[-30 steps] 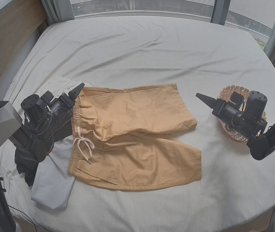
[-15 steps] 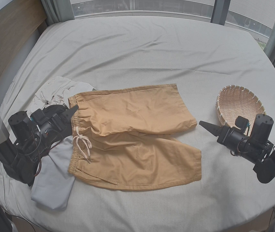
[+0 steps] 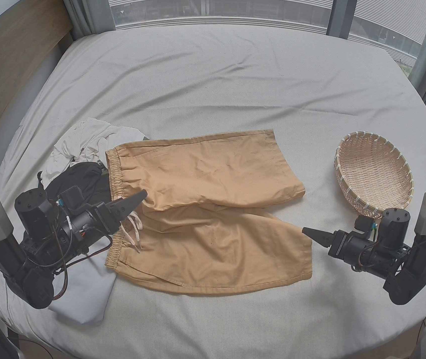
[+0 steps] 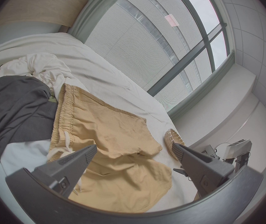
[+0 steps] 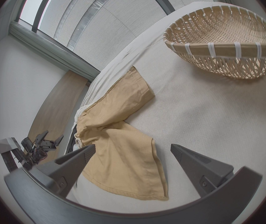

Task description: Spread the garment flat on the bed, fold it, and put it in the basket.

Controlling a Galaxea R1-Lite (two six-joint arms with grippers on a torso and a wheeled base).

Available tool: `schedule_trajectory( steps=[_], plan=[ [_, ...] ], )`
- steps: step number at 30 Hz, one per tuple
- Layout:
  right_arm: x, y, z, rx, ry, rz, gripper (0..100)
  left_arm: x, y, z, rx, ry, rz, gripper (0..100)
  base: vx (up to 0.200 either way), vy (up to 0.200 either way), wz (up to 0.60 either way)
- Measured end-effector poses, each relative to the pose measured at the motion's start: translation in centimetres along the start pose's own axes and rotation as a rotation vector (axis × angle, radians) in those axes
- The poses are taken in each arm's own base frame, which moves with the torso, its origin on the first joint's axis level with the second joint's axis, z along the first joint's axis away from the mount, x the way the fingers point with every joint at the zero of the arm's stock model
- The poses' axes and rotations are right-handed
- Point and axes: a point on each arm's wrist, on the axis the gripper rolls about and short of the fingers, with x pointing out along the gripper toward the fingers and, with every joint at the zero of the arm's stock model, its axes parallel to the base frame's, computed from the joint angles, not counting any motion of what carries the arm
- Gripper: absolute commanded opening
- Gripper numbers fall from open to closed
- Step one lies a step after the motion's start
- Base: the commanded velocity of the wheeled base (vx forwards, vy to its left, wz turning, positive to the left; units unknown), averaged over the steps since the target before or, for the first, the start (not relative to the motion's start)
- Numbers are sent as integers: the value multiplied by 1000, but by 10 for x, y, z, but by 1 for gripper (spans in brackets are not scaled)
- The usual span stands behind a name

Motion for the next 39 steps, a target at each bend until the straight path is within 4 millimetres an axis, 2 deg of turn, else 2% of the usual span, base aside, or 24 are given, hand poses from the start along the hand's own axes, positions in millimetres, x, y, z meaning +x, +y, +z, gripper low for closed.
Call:
schedule_trajectory(
  steps=[10,11,24,35,39],
  plan=[
    [3,-6,-23,18,97,-30,100,1,-3,-5,-3,16,-6,100,0,0,0],
    [3,-6,-25,18,103,-29,0,1,-3,-5,-4,18,-6,100,0,0,0],
    [2,-7,-44,-9,190,-44,0,-1,-1,-8,-11,30,4,100,0,0,0],
    [-23,17,-76,-37,354,-10,0,0,0,-9,-13,34,9,100,0,0,0],
    [-26,19,-82,-40,387,-9,0,0,1,-11,-14,38,12,100,0,0,0]
  ],
)
